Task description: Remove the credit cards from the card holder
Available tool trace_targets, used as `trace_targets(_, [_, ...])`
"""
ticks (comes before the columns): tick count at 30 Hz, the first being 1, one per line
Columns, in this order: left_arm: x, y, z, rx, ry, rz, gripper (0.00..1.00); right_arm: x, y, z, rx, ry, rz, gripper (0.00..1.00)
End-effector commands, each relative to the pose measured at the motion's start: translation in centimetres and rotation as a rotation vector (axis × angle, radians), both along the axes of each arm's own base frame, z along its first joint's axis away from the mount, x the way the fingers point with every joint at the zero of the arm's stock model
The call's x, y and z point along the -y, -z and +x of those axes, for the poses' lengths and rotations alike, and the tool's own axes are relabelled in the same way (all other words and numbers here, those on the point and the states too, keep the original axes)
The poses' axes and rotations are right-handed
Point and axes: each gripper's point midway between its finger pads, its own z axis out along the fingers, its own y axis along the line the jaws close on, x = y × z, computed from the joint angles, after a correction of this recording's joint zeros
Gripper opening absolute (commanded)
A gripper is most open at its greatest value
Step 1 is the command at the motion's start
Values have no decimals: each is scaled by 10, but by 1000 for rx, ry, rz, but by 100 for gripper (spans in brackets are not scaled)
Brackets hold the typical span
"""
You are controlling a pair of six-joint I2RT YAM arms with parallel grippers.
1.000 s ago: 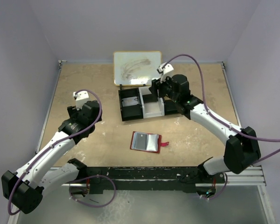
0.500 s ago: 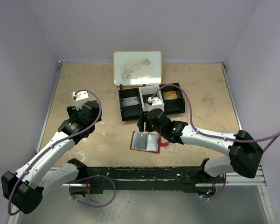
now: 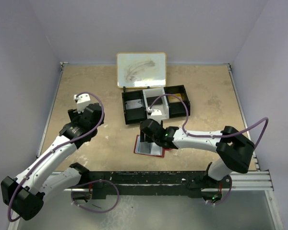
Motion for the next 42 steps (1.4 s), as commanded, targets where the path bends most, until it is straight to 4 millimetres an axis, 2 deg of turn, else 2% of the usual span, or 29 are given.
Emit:
trace_targets(1, [-4, -14, 3, 47, -29, -9, 80, -17, -11, 6, 21, 18, 31, 67])
trace_targets(4, [-4, -14, 3, 45, -28, -7, 80, -20, -4, 3, 6, 16, 7, 67])
trace_targets(13, [-3, -14, 4, 42, -29, -5, 80, -11, 20, -9, -40, 47, -80, 66])
trace_targets(32, [-4, -12, 3, 34, -35, -7, 80, -11, 39, -17, -67, 2, -137, 69])
trace_targets(35, [-4, -12, 2, 33, -34, -8, 80, -18, 37, -20, -69, -15, -116, 69])
trace_targets(42, [-4, -11, 2, 33, -33, -10, 80, -16, 36, -21, -69, 4, -103, 64])
